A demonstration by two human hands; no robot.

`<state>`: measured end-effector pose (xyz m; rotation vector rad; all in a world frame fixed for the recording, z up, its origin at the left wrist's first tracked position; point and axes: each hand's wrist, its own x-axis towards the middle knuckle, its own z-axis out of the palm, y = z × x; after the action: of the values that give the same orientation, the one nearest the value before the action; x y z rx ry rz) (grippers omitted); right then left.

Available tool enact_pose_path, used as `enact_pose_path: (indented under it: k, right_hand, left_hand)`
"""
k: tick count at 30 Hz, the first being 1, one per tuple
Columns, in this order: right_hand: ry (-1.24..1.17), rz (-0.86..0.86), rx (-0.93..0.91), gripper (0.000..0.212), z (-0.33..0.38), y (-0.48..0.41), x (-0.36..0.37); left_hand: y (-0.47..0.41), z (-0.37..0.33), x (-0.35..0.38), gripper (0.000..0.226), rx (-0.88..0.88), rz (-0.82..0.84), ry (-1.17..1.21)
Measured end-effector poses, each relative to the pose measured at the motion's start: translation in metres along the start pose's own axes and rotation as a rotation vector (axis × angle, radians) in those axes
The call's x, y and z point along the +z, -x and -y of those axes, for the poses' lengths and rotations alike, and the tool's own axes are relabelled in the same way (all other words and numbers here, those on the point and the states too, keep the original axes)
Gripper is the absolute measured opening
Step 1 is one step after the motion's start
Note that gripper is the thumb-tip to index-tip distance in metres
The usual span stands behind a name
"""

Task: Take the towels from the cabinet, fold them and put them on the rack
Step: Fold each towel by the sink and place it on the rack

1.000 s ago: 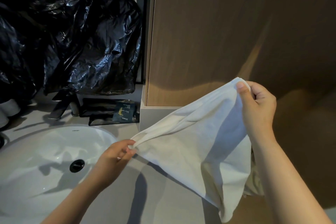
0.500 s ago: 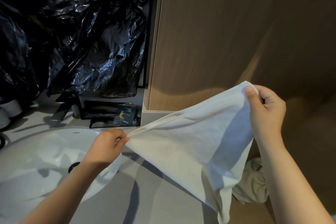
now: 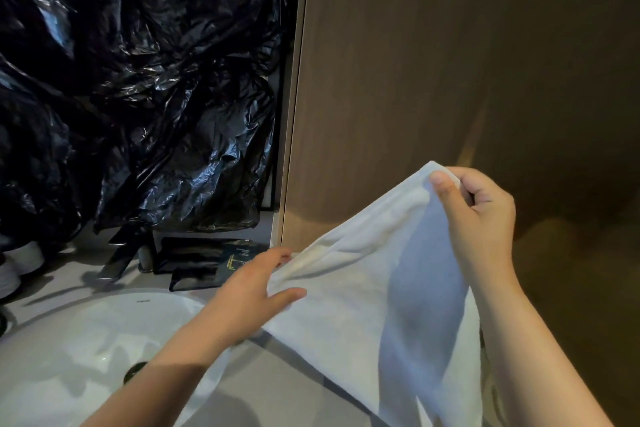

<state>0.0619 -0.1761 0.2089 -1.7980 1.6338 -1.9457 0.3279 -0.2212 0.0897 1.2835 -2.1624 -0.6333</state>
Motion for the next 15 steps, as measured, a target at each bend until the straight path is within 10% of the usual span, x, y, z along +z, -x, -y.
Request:
enact_pose_path:
  k: [10, 15]
  right_hand:
    - [0.013, -0.052, -0.012, 0.018, 0.008, -0.011, -0.007]
    - [0.001, -0.010, -0.010, 0.020, 0.012, -0.014, -0.006]
  left_hand:
    - [0.004, -0.013, 0.020, 0.024, 0.092, -0.098, 0.054]
    - [0.006, -0.004, -0.002, 0.043, 0.072, -0.161, 0.067]
